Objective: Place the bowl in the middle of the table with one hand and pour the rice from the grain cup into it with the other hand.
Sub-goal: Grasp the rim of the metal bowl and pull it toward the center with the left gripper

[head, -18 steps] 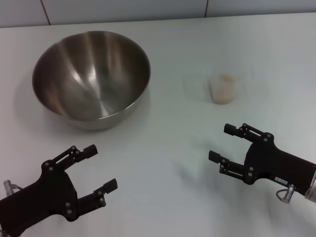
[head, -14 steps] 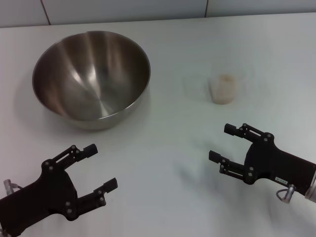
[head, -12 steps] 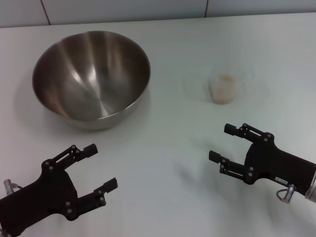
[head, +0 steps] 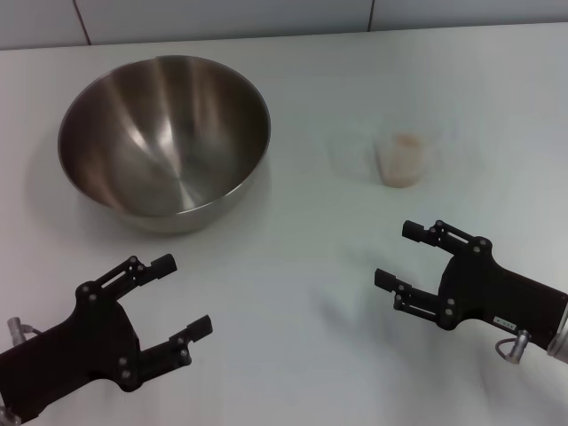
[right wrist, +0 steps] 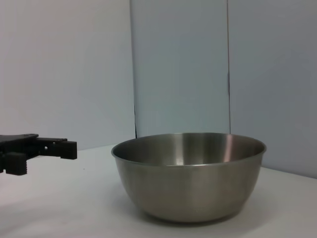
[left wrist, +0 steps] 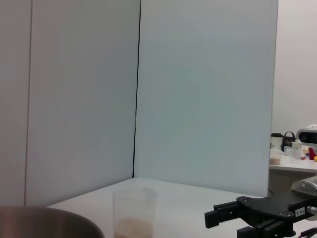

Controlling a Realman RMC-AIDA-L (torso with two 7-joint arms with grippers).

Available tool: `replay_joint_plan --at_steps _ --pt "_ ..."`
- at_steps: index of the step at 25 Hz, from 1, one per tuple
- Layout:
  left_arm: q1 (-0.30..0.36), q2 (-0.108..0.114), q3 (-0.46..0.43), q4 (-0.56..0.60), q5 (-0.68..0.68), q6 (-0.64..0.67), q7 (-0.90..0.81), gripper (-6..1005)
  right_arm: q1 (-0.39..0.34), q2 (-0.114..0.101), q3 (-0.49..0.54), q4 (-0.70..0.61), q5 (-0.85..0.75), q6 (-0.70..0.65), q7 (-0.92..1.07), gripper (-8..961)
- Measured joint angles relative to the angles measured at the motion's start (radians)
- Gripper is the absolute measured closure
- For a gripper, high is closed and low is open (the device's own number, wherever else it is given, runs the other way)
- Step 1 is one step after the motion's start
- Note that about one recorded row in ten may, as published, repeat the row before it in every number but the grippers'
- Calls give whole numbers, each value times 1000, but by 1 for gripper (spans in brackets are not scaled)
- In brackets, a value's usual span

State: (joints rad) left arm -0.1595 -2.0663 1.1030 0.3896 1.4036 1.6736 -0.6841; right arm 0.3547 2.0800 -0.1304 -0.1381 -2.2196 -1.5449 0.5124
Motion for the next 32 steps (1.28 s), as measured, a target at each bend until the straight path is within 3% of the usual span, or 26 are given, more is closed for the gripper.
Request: replay_joint_plan --at_steps 32 --pt "-51 -2 -80 1 -43 -10 -46 184 14 -1 0 -1 3 5 0 191"
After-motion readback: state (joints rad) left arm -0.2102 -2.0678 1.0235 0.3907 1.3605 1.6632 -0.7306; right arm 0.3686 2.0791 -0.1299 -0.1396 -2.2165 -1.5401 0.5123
